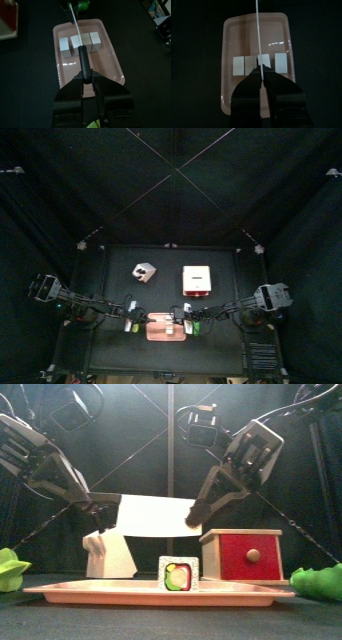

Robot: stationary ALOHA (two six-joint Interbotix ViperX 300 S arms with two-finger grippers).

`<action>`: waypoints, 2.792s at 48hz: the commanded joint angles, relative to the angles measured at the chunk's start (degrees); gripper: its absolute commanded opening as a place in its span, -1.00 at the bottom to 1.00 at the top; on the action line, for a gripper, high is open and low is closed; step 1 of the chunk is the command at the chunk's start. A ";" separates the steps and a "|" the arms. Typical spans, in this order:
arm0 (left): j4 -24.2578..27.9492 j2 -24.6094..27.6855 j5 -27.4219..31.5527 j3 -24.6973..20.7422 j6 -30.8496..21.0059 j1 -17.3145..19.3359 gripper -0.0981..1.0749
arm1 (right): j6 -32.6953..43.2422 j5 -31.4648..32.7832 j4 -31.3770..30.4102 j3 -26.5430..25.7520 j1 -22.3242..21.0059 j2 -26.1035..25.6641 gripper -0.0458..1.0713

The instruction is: Cut sushi roll

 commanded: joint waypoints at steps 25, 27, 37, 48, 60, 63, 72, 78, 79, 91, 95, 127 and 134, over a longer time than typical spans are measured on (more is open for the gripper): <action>-2.55 1.76 0.70 0.00 0.18 -2.37 -0.06 | 0.26 0.88 0.97 0.44 1.23 2.90 -0.44; -2.55 2.11 0.70 -0.09 0.18 -2.37 -0.06 | 0.26 1.05 0.97 0.44 1.23 2.99 -0.44; -2.55 2.90 0.79 -0.35 0.18 -2.37 -0.06 | 0.26 1.41 0.97 0.53 1.23 2.99 -0.44; -2.55 2.99 0.79 -0.53 0.18 -2.37 -0.06 | 0.26 1.41 1.14 0.70 1.23 2.99 -0.44; -2.72 3.52 0.79 -0.53 0.18 -2.37 -0.06 | 0.26 1.41 1.32 0.70 1.23 3.87 -0.44; -2.64 3.60 0.79 -0.53 0.18 -2.29 -0.06 | 0.26 1.49 1.32 0.62 1.23 4.13 -0.44; -2.72 3.78 0.79 -0.53 0.18 -2.37 -0.06 | 0.26 1.58 1.32 0.62 1.23 4.39 -0.44; -2.72 4.22 0.79 -0.53 0.18 -2.37 -0.06 | 0.26 1.67 1.49 0.53 1.32 5.10 -0.44; -2.72 4.31 0.79 -0.53 0.18 -2.37 -0.06 | 0.26 1.67 1.49 0.53 1.23 5.19 -0.44; -2.72 7.03 0.79 -0.70 0.18 -2.29 -0.06 | 0.26 1.58 2.11 -0.35 1.23 7.47 -0.44; -2.72 7.73 0.79 -1.05 0.26 -2.29 -0.06 | 0.26 1.67 2.11 -0.62 1.23 8.17 -0.44; -2.72 10.37 2.55 -1.76 0.18 -3.60 -0.07 | 0.26 2.11 3.34 -0.79 1.32 10.37 -0.45; -2.72 10.37 2.81 -1.76 0.18 -3.96 -0.07 | 0.26 2.37 3.69 -0.79 1.58 10.46 -0.45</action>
